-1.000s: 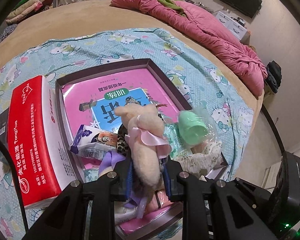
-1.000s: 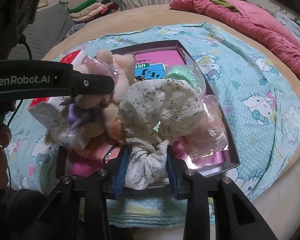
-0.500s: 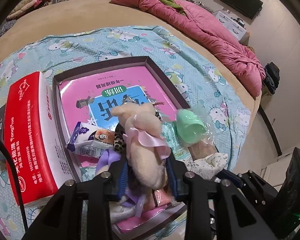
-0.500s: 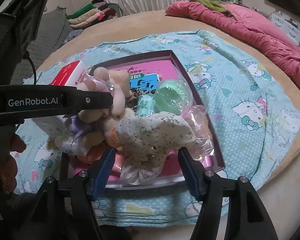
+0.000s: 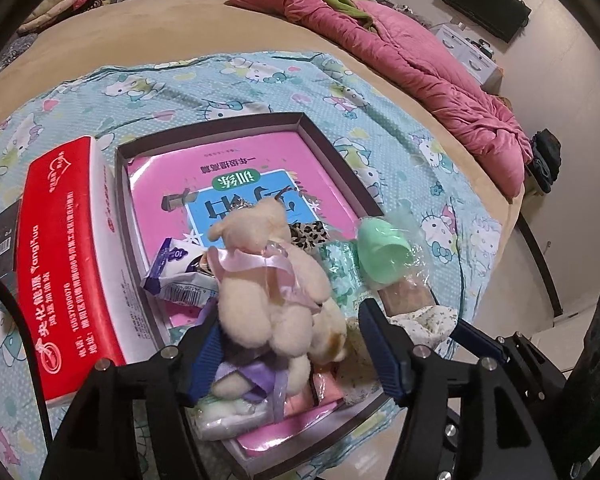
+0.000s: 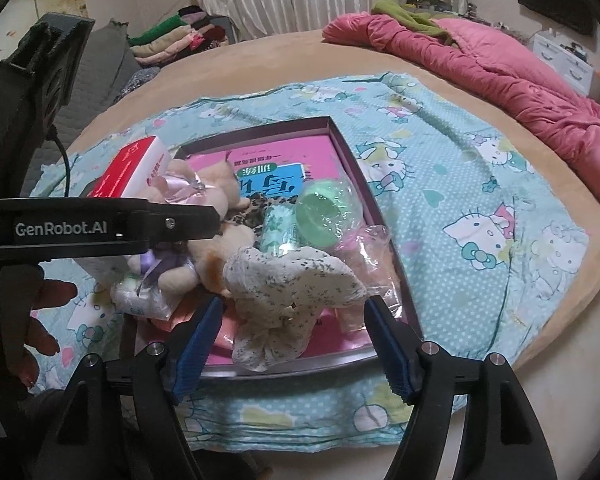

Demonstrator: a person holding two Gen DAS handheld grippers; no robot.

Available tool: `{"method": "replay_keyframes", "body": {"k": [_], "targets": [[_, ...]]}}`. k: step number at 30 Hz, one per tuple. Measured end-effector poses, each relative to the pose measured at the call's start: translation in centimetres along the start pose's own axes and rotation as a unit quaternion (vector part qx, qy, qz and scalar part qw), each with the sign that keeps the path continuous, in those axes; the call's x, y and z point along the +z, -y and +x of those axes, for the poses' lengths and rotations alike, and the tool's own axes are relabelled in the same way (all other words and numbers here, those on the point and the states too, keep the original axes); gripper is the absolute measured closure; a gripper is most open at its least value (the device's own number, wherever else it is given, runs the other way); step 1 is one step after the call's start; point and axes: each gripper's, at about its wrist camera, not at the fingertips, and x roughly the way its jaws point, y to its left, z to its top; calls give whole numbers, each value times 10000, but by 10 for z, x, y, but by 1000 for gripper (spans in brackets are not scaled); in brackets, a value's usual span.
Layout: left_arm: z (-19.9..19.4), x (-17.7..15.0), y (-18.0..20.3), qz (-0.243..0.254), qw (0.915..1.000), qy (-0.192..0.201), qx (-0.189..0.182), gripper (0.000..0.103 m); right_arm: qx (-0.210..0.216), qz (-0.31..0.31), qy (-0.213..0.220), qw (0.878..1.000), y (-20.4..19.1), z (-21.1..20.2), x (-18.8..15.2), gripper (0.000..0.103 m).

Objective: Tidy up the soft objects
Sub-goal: 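Open left tool onto the tray while right tool releases the scrunchie there, then withdraw both tools up and away from the tray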

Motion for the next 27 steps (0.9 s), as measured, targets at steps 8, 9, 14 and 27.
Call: {"method": "replay_keyframes", "body": {"k": [8,9,14,27], "targets": [[-26,-5,-1,-70,9996,252,51,28,-127,-22,19,9999,-2,-5,1,27],[-29,-6,0,-72,9995,288,69,27,-137,-27,42,9999,-2,-6,2,27],[-45,-11,0,-74,9990,409,139,22,-248,-48,143,9996,-6,-16,4,27],[-85,-32,-7,-151,9965,702,429,15,-411,47,422,9983,-13,-46,13,23]]}}
